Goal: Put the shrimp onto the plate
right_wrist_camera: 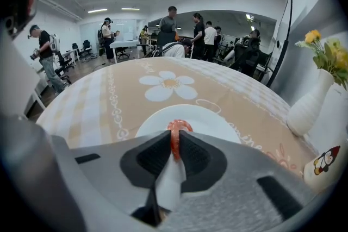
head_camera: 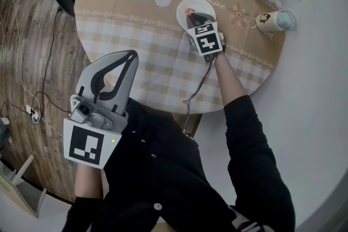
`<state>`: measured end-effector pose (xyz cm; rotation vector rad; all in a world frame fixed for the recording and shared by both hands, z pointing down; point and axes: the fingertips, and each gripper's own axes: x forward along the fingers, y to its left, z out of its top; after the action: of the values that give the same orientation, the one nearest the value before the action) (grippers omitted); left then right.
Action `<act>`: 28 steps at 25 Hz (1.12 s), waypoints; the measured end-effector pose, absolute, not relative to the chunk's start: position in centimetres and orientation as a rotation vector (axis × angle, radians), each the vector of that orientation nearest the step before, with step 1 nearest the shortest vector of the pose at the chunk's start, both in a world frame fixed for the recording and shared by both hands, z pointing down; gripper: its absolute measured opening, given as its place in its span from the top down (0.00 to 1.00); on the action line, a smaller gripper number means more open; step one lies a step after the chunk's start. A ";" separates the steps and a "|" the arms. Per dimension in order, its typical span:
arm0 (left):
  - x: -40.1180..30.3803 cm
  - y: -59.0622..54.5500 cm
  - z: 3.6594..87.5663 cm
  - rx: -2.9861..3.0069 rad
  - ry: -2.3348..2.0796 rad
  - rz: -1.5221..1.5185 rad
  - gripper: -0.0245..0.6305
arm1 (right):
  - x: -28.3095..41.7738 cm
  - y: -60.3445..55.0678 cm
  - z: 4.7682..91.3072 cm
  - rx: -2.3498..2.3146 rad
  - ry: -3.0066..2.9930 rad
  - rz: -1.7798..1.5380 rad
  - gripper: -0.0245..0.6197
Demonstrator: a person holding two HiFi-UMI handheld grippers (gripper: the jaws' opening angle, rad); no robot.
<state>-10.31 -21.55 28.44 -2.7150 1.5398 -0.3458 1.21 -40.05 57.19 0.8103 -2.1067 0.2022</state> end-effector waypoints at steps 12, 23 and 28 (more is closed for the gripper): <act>-10.5 -21.2 28.3 -2.706 1.544 -0.343 0.96 | 1.7 -40.4 56.7 0.803 -2.105 0.248 0.82; -10.2 -21.0 27.3 -2.704 1.501 -0.324 0.96 | 3.0 -39.9 52.2 0.980 -2.249 0.255 0.95; -9.8 -20.8 26.7 -2.708 1.463 -0.315 0.96 | 3.9 -39.2 48.2 1.125 -2.333 0.250 0.96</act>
<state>-9.79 -20.84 26.68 -2.7083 1.4635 -0.3145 3.89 -39.16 48.17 1.1255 -2.3333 0.2505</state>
